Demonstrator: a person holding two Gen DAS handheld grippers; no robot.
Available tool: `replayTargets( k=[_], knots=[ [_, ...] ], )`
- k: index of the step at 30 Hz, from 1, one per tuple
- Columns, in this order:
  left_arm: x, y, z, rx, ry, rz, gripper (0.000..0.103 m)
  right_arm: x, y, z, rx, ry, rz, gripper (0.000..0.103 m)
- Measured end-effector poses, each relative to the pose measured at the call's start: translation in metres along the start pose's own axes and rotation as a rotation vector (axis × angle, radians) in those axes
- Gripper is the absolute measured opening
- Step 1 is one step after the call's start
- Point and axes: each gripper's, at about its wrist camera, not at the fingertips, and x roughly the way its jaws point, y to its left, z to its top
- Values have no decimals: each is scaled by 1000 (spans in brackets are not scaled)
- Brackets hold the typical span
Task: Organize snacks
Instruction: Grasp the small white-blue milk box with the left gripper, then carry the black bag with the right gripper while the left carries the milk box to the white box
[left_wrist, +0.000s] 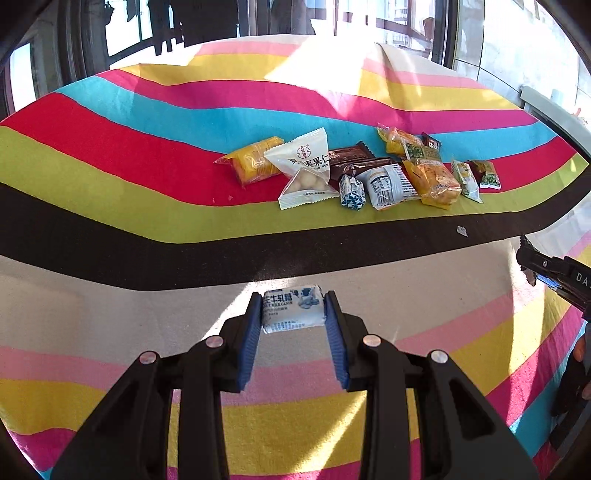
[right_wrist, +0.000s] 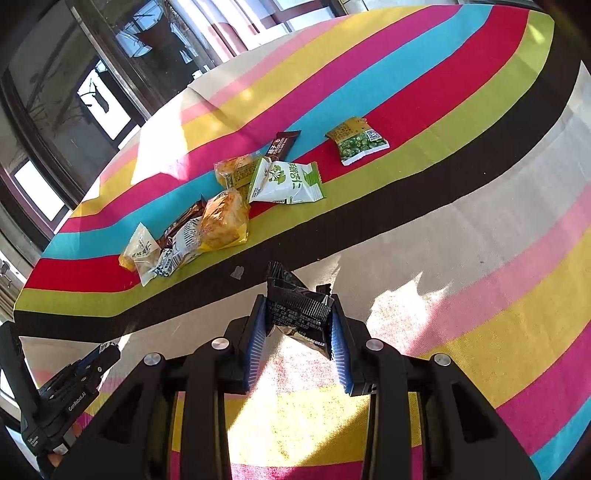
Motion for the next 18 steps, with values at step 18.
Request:
replayTargets(
  k=[18],
  knots=[
    [-68,13,-53,9,-38,17,34,-52,68,-60,-220,-26,39,33]
  ],
)
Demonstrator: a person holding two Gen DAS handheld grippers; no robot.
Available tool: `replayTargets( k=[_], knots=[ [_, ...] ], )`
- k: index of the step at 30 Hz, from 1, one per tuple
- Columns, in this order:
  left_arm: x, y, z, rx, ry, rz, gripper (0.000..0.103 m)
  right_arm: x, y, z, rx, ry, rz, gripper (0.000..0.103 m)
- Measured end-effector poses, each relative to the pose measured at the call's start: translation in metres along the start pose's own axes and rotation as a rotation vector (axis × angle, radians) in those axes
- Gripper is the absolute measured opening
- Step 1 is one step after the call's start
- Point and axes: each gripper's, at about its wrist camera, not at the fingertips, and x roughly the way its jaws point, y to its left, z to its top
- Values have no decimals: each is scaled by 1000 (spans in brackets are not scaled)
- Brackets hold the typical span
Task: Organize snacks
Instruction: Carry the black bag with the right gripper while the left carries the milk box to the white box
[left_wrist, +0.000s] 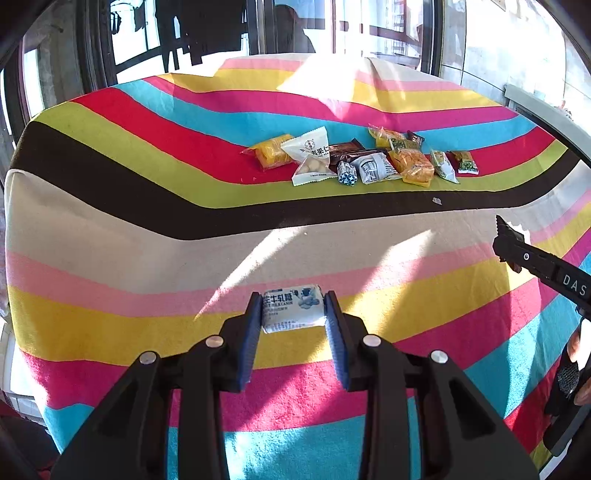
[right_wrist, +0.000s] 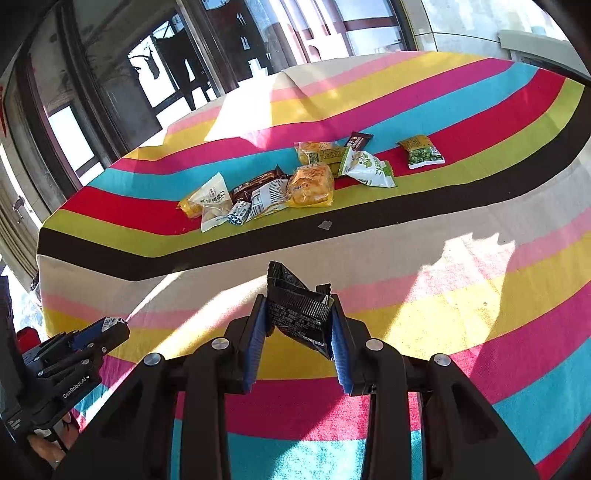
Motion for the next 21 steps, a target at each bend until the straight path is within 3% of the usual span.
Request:
replayTargets(
  k=[9,21],
  knots=[
    [-28,-4,-18,14,-35,7,34,-45,24,-28,-63,-30,12,33],
    [-78,-28,-35,66,-114,-6,34,-104,23,-59,-90,-95,-7,33]
  ],
)
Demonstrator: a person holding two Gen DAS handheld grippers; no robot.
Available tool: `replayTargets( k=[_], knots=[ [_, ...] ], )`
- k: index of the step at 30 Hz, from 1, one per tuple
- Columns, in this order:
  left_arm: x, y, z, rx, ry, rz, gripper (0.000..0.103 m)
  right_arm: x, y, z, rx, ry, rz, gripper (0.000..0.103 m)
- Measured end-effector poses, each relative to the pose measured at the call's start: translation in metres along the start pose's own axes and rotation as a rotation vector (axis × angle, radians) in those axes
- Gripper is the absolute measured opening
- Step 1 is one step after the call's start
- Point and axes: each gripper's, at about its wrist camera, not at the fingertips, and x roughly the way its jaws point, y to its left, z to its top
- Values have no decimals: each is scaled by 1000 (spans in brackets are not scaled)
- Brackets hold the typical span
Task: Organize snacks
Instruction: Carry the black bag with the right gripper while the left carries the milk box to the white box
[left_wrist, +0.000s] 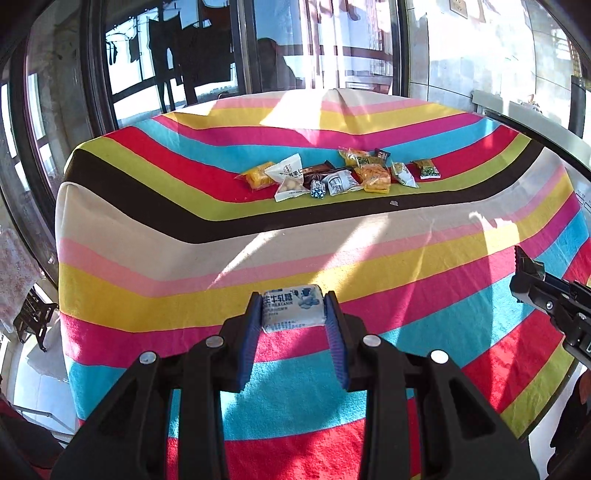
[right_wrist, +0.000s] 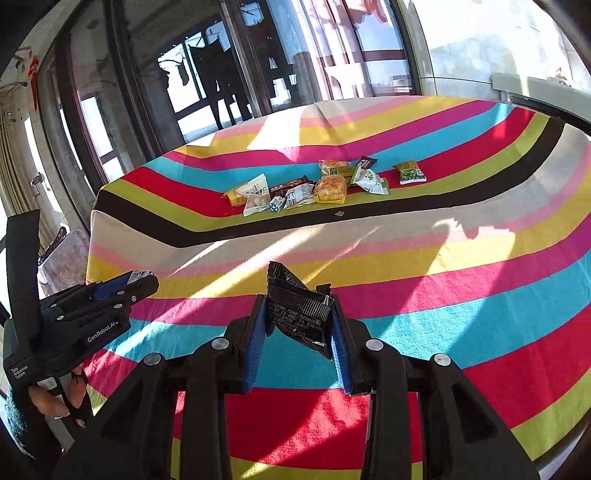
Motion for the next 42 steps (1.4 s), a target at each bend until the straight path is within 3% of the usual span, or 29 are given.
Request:
replayTargets(
  k=[12,26,31,36,42],
  knots=[
    [-51,-59,3,120,-99,-36,34,-65,-27,-18,-24,-84,-73,33],
    [-70,-148,-12,298,-110,-164,34,-133,-98,-70,75,-126,-234,33],
    [-72,-202,-28,374,-54,-315,34,-159,-129,-98,142,-114,-304,33],
    [-74,-258,-51,419,70,-554,34,-187,-162,-134,235,-87,-391,33],
    [-78,-322,-86,538,158,-728,34,-208,-199,-188,357,-12,-482,33]
  ],
)
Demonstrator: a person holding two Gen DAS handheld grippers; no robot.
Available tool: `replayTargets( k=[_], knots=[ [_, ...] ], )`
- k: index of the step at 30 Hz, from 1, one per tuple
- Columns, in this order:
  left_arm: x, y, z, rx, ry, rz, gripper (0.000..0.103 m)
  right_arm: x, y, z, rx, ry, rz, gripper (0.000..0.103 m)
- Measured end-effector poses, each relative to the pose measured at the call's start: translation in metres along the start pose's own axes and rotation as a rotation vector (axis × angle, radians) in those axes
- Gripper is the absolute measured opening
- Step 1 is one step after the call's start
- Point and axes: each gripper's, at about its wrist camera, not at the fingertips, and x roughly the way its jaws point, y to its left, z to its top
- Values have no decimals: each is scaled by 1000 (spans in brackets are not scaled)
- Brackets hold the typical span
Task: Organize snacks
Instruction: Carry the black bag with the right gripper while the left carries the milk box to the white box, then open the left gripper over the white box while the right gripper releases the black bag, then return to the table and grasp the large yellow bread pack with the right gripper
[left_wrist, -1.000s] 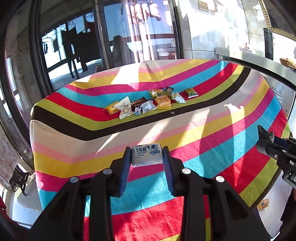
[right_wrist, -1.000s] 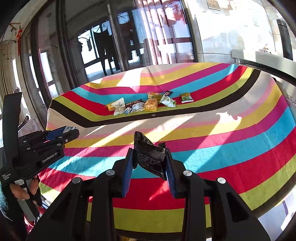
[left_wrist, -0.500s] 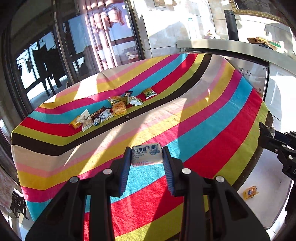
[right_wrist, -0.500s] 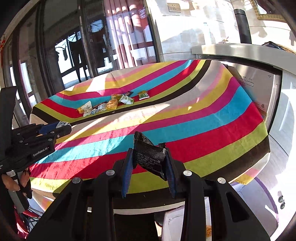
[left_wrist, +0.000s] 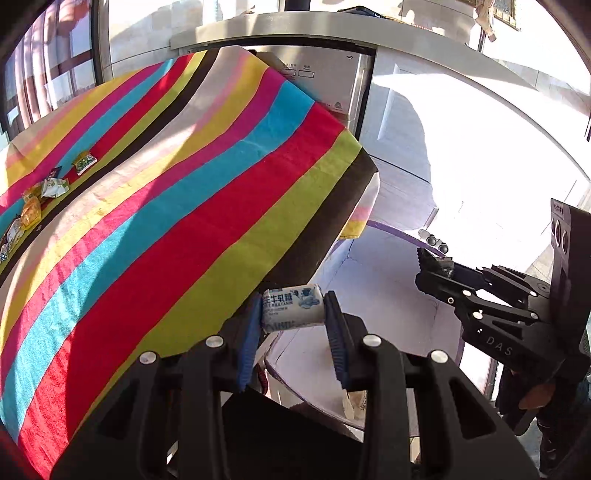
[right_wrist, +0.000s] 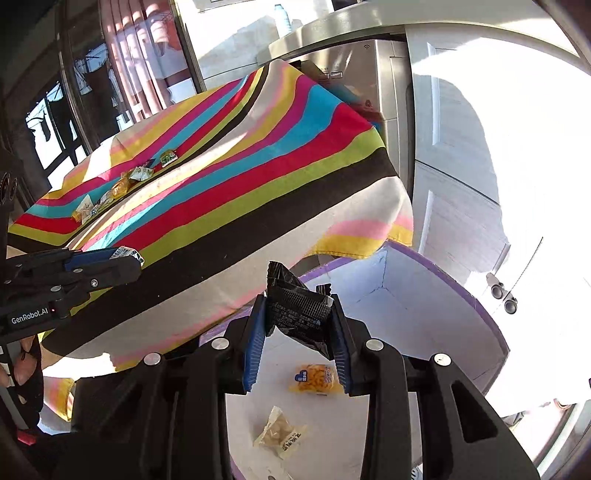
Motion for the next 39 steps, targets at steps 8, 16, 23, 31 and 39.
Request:
replayTargets(
  k=[8,16,23,31,39],
  knots=[
    [37,-52,-6,107,72,-127,35,2,-38,-27,79,69,-85,37],
    [16,-29,-3,52,-14,-160,97,-4,-50,-16,156,43,-138,55],
    [-36,67,-4,-127,-152,29,100,16,13,5,8,53,-27,62],
    [-77,201,-28,-319,-223,312,100,50,152,47,-221,19,179,69],
    [-100,323,-67,-551,-202,466,100,97,268,77,-397,71,298,74]
  ],
)
